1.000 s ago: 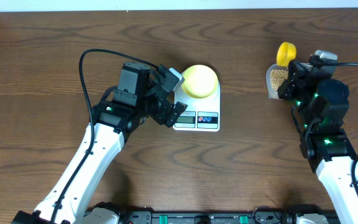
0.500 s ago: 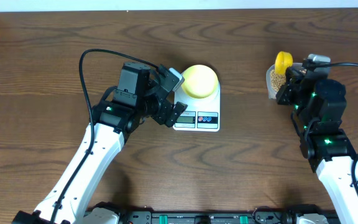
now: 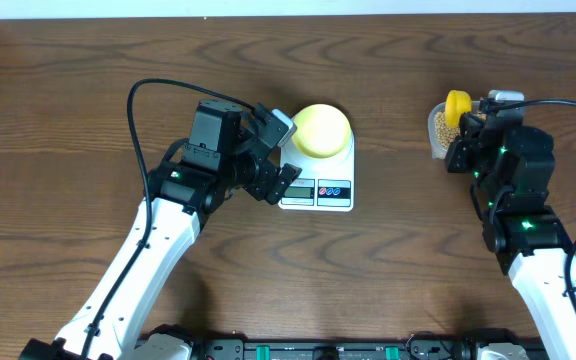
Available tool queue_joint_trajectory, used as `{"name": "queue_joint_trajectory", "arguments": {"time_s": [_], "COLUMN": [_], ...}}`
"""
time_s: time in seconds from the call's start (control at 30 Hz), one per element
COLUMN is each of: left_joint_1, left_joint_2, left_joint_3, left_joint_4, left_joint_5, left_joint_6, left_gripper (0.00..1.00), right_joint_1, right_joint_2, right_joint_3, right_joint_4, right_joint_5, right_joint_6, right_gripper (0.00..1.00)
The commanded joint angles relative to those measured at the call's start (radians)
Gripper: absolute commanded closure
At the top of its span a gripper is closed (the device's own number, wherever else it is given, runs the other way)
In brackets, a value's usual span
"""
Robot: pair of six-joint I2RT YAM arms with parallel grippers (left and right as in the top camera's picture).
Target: Scoop item into bowl and weigh 50g on scale
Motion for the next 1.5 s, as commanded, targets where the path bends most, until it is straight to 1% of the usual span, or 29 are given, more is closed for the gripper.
{"name": "queue_joint_trajectory", "arguments": {"time_s": [0.0,0.23,1.13,1.47], "left_joint_1": [0.003,0.003,0.003,0.003], "left_joint_2": [0.007,0.007,0.007,0.007], "left_joint_3": [-0.010,-0.010,-0.010,-0.010], "left_joint_4": [0.001,0.001,0.001,0.001], "left_joint_5": [0.020,0.020,0.020,0.020], "left_joint_6": [-0.009,-0.009,-0.009,-0.009], "left_gripper": [0.12,0.12,0.11,0.12], "right_joint_1": [-0.017,-0.037,-0.037,-0.037], "right_joint_2": [0.000,0.000,0.000,0.000], "right_joint_3": [0.021,0.021,0.021,0.021], "right_joint_4": [0.006,0.000,-0.048,-0.047], "right_joint_5": [0.000,0.000,0.000,0.000], "right_joint_6": [-0.023,-0.023,-0.024,-0.168], "right_gripper": [0.99,0.99,0.99,0.99]}}
